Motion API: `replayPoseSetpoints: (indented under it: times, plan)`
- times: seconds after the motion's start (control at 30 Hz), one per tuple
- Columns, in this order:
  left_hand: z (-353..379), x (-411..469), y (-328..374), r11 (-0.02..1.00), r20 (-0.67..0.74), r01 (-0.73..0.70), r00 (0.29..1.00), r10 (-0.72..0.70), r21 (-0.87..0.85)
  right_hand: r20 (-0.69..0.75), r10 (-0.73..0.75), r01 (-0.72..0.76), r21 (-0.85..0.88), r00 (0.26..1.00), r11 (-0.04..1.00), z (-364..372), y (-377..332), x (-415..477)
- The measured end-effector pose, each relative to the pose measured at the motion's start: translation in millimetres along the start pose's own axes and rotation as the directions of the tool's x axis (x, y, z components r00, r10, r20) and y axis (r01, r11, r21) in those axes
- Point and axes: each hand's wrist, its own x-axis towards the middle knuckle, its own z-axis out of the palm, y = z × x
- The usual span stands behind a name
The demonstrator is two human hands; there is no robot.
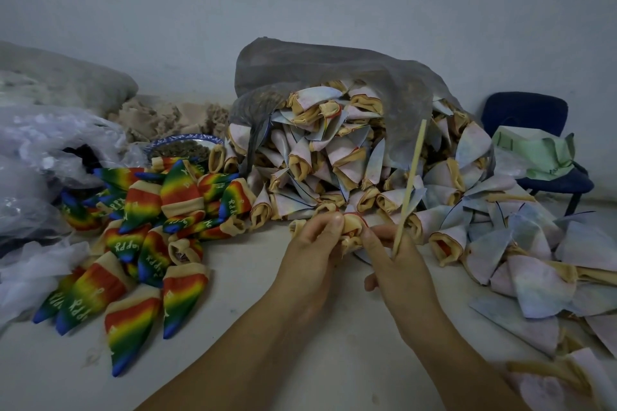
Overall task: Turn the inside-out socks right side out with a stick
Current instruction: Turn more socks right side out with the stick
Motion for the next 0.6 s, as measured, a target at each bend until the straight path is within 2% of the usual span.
replayPoseSetpoints:
  times: [0.17, 0.23, 0.3, 0.37, 0.4, 0.43, 0.47, 0.5, 0.53, 0.6]
  plan:
    - [2.5, -1.1, -2.4, 0.994, -0.105, -0.024, 0.994, 0.036, 0.111, 0.059, 0.090, -0.093, 0.045, 0.994, 0.995, 2.5, -0.3, -0.5]
    - [4.0, 1.7, -3.9, 0.996, -0.163, 0.018, 0.987, -0.004, 0.085, 0.107, 0.175, -0.194, 0.209, 0.979, 0.958, 2.5, -1.7, -0.3]
    - [4.7, 4.7, -5.1, 0.997, -0.172, 0.072, 0.982, -0.072, -0.010, 0.204, 0.248, -0.315, 0.431, 0.947, 0.846, 1.0, -6.1, -0.7]
    - [4.8, 5.4, -3.9, 0.992, -0.147, 0.088, 0.984, -0.101, -0.089, 0.270, 0.251, -0.360, 0.525, 0.930, 0.771, -0.6, -11.1, -2.8]
    - [4.7, 4.9, -2.6, 0.993, -0.145, 0.080, 0.985, -0.092, -0.083, 0.251, 0.229, -0.327, 0.481, 0.940, 0.814, -0.7, -12.3, -3.9]
    - [4.3, 4.8, -2.2, 0.997, -0.159, 0.065, 0.985, -0.070, -0.037, 0.186, 0.185, -0.242, 0.362, 0.965, 0.900, -0.9, -11.2, -3.7]
    - [3.7, 4.5, -2.1, 0.999, -0.178, 0.039, 0.983, -0.031, 0.038, 0.096, 0.103, -0.121, 0.197, 0.990, 0.973, -1.0, -8.9, -2.7]
    - [3.0, 4.5, -2.6, 0.992, -0.189, 0.004, 0.982, 0.020, 0.125, 0.023, -0.018, 0.018, 0.020, 1.000, 1.000, -1.5, -6.1, -1.5]
    - [2.7, 3.8, -2.7, 0.979, -0.188, -0.031, 0.980, 0.070, 0.202, -0.011, -0.144, 0.142, -0.110, 0.990, 0.984, -2.3, -4.6, -0.8]
    - [1.7, 2.5, -3.3, 0.946, -0.174, -0.094, 0.973, 0.154, 0.311, -0.036, -0.334, 0.316, -0.242, 0.942, 0.917, -3.9, -4.7, -0.8]
